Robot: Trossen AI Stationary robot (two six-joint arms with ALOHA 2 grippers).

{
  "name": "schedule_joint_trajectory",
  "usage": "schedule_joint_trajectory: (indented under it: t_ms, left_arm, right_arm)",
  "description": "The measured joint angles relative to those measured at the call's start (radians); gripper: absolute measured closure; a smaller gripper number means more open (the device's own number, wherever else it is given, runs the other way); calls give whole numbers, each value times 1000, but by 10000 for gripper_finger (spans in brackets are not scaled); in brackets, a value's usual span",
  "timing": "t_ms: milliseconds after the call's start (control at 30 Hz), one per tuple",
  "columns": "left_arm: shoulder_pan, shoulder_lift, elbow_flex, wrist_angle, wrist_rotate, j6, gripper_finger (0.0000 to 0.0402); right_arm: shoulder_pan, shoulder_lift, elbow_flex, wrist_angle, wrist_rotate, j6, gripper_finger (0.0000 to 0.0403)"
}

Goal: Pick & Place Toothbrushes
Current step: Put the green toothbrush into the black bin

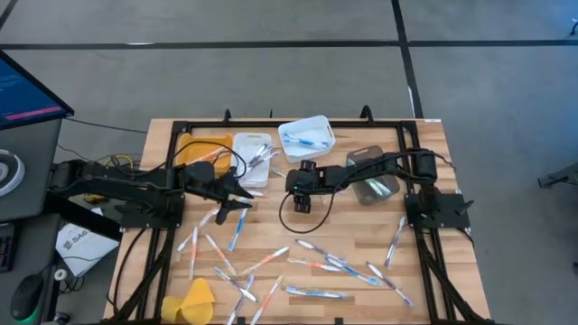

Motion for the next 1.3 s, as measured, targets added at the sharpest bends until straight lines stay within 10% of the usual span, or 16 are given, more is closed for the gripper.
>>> schedule_joint_trajectory:
  t_ms: [333,767,1300]
  left_arm:
    - [0,0,0,2,0,0,270]
    - [0,0,0,2,1,0,270]
    - [0,0,0,3,1,0,270]
  right_arm:
    - [-26,5,-1,-15,-130,79,173]
    - [-35,8,-2,-20,-188,42,387]
    - [4,-9,48,-166,-135,79,391]
